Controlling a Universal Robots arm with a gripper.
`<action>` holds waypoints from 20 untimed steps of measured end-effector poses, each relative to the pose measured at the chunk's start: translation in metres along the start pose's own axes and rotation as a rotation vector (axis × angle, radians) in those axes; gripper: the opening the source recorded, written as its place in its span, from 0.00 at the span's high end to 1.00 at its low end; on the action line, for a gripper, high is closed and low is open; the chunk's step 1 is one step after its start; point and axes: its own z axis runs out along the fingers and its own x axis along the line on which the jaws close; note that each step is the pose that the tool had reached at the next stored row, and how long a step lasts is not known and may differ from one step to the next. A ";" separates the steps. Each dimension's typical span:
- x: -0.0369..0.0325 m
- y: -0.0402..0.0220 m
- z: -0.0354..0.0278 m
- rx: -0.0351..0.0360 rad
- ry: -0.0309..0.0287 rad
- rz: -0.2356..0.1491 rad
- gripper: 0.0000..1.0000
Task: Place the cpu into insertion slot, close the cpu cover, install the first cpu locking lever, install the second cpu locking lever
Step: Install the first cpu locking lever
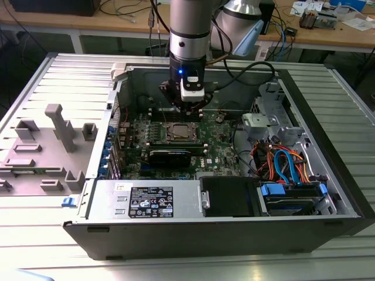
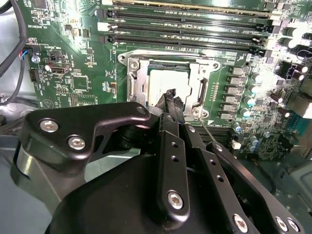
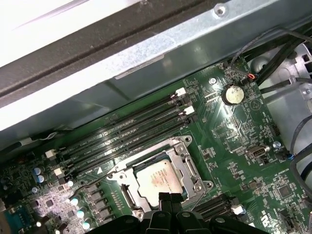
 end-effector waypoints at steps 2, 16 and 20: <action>0.0000 0.0000 0.0000 -0.0002 -0.0004 -0.011 0.89; 0.0000 0.0000 0.0000 -0.0023 -0.0025 -0.080 0.89; 0.0000 0.0000 0.0000 -0.0032 -0.0034 -0.107 0.89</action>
